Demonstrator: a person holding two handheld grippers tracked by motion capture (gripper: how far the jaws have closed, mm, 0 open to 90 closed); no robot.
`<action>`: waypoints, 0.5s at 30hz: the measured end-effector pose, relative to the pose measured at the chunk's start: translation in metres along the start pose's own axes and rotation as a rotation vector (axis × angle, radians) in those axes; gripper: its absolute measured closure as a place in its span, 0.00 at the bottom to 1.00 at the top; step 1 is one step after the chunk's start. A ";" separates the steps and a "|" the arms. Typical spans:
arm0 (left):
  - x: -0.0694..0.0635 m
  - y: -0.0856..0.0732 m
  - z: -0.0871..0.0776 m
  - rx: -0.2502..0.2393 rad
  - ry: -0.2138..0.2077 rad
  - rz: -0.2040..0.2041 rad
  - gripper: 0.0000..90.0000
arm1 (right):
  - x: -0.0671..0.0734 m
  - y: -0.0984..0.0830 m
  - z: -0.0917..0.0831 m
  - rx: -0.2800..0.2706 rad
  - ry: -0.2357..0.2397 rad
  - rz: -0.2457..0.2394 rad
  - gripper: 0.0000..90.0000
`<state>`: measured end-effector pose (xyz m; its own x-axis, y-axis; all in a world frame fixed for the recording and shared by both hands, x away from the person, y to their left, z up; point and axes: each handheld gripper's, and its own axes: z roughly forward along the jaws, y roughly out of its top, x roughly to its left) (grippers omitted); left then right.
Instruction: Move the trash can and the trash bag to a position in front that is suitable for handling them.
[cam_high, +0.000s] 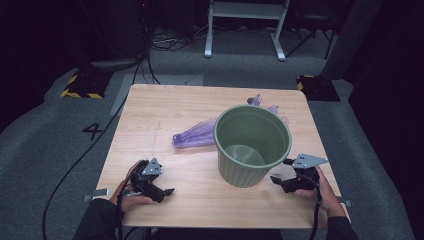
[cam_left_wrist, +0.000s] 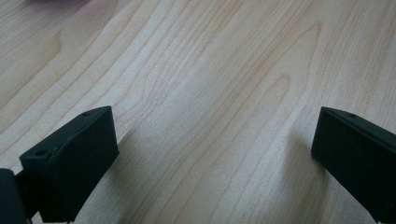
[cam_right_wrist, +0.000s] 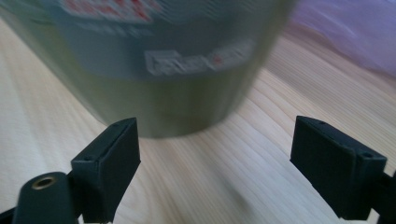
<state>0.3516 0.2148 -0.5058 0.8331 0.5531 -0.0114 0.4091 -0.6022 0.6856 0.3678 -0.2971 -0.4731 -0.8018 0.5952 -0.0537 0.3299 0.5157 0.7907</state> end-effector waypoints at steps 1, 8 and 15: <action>0.000 0.000 0.000 0.000 0.000 0.000 0.00 | 0.003 0.004 0.002 -0.016 0.036 -0.022 0.17; 0.000 0.000 0.000 0.001 0.000 -0.002 0.00 | 0.011 0.016 0.011 -0.029 0.089 -0.067 0.16; 0.000 0.000 0.000 -0.001 0.002 -0.003 0.00 | 0.014 0.019 0.017 -0.027 0.086 -0.074 0.17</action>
<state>0.3518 0.2150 -0.5058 0.8310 0.5562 -0.0121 0.4114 -0.5998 0.6862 0.3717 -0.2685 -0.4688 -0.8636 0.5005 -0.0612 0.2556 0.5392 0.8025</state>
